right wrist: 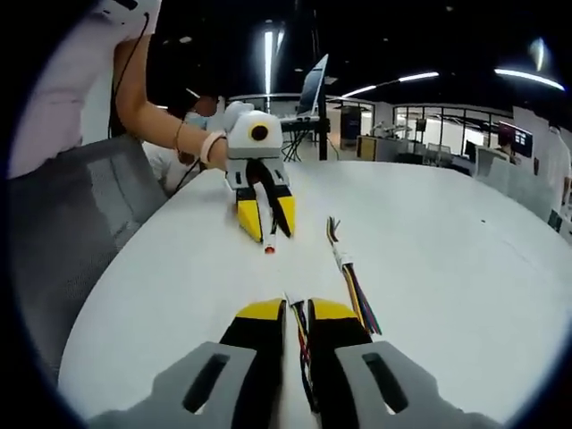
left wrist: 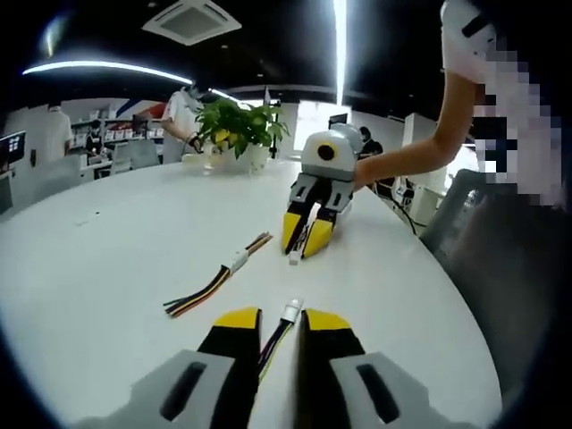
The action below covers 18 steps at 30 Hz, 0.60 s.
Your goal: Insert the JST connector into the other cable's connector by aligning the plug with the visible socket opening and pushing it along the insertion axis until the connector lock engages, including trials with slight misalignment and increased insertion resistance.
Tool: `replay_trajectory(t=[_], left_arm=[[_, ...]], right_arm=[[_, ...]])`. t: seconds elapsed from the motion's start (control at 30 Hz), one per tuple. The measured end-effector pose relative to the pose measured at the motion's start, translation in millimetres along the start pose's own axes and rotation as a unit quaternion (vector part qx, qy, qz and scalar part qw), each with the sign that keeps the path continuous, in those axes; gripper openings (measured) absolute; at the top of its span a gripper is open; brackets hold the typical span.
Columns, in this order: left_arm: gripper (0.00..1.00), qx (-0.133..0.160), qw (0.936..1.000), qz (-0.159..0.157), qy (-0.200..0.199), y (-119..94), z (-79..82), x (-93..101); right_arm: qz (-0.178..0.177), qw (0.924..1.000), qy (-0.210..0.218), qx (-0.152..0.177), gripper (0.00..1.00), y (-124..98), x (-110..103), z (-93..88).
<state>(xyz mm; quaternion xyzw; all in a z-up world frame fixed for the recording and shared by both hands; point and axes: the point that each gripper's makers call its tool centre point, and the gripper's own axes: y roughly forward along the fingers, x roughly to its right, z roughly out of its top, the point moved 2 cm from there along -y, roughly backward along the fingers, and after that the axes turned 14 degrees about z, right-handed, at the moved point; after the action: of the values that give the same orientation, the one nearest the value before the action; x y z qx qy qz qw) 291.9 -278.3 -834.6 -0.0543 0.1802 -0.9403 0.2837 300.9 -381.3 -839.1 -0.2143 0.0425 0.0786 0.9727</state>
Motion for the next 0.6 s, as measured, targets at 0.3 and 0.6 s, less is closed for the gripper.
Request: replay_trajectory(t=[0.3,0.6], left_arm=[[0.08,0.008,0.9996,0.019,0.019,-0.4,-1.6,-0.3],[0.01,0.008,0.9994,0.030,0.015,1.2,-0.8,1.5]], right_arm=[[-0.009,0.9999,-0.008,0.001,0.05,0.6,0.7,0.1],[-0.013,0.9999,0.006,0.005,0.04,-0.7,2.1,0.7]])
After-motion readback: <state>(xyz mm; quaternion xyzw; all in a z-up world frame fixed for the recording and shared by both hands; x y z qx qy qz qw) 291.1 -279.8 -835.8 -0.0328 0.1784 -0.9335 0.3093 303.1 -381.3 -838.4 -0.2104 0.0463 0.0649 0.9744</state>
